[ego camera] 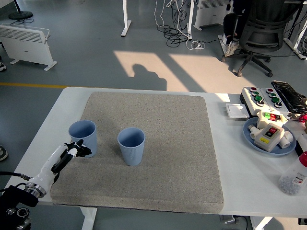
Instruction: Push cup pick cup insert cup
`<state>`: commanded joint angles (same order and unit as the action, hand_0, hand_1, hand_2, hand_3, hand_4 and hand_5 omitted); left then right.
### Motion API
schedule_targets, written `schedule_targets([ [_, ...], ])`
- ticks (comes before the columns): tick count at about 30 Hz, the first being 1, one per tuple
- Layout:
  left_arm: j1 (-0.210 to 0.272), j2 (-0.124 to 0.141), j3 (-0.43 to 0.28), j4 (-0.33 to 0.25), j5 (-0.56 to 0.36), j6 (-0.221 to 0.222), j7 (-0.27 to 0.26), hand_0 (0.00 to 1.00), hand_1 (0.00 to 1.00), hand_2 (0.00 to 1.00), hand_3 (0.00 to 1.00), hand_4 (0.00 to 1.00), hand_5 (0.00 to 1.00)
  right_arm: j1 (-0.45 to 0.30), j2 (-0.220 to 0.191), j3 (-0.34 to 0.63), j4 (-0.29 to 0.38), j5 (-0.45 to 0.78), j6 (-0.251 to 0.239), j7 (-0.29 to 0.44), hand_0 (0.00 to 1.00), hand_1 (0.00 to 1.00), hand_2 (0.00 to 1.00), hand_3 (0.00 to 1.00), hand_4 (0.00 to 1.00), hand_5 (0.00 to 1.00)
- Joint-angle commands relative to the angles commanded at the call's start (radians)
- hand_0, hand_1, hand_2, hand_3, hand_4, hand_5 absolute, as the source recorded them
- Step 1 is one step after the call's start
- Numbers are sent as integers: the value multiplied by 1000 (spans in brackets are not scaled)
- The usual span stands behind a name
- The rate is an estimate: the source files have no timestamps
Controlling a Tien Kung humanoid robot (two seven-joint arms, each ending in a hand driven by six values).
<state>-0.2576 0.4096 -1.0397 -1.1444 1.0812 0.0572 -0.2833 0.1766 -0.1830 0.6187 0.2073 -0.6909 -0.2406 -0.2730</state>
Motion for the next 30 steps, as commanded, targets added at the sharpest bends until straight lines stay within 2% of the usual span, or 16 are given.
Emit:
schedule_targets([
  [3,-13,2,11,12,-10,-1,-2,752,618,541,481,658,998,0,0,-1,0,2,0,1,709,635,650,586,121,406],
  [8,-64,-1,55,74,-43,0,-11,752,618,541,481,658,998,0,0,2,0,-5,1,-1,709,635,650,586,121,406],
  [16,-128,-4,114,140,-79,-1,-17,753,619,538,479,656,998,2,1,4,1,-10,2,-2,709,635,650,586,121,406],
  [30,-209,-13,195,213,-143,15,-38,756,618,537,475,655,998,-2,3,5,2,-17,4,-3,708,635,651,586,121,406],
])
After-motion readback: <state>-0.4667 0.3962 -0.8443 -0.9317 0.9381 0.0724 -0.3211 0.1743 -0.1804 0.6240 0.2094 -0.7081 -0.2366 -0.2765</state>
